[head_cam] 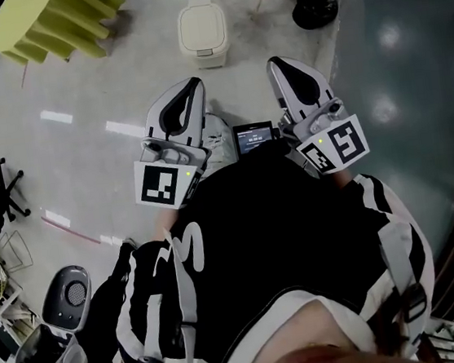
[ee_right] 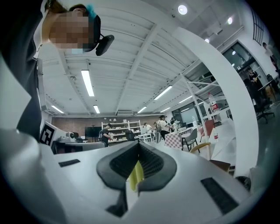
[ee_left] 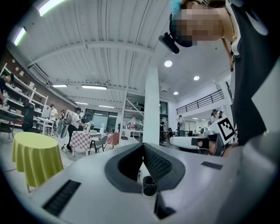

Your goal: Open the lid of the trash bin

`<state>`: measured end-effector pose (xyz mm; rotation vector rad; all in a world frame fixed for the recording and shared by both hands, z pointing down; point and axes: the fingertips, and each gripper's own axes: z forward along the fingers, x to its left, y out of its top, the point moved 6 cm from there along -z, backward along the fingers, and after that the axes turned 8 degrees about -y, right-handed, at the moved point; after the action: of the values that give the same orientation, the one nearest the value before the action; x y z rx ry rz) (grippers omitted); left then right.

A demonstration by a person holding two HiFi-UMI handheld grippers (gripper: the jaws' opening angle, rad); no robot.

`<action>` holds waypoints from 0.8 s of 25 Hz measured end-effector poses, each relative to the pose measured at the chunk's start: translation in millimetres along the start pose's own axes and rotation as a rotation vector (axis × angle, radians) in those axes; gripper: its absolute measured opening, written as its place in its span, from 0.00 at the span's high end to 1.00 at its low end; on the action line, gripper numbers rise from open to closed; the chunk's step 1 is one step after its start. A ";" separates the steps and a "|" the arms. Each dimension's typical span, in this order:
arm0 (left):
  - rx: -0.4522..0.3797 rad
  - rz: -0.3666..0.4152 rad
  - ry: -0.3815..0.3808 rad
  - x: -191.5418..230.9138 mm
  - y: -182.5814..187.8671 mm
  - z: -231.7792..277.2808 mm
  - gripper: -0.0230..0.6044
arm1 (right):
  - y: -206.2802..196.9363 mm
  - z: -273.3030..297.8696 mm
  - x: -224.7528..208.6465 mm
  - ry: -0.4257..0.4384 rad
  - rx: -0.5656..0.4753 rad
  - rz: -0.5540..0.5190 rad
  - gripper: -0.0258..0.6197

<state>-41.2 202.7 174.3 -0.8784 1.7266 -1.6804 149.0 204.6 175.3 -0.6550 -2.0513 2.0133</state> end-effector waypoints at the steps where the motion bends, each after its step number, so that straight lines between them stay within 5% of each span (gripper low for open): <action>1: -0.001 0.001 -0.001 5.7 0.8 3.5 0.95 | 0.5 6.4 -1.9 0.001 -0.001 -0.001 0.95; 20: -0.009 -0.012 -0.006 103.8 1.9 53.4 0.95 | -0.5 111.2 -26.9 -0.006 0.001 -0.009 0.95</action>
<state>-64.2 88.3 174.5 -0.8987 1.7293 -1.6774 124.4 92.9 174.0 -0.6393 -2.0531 2.0132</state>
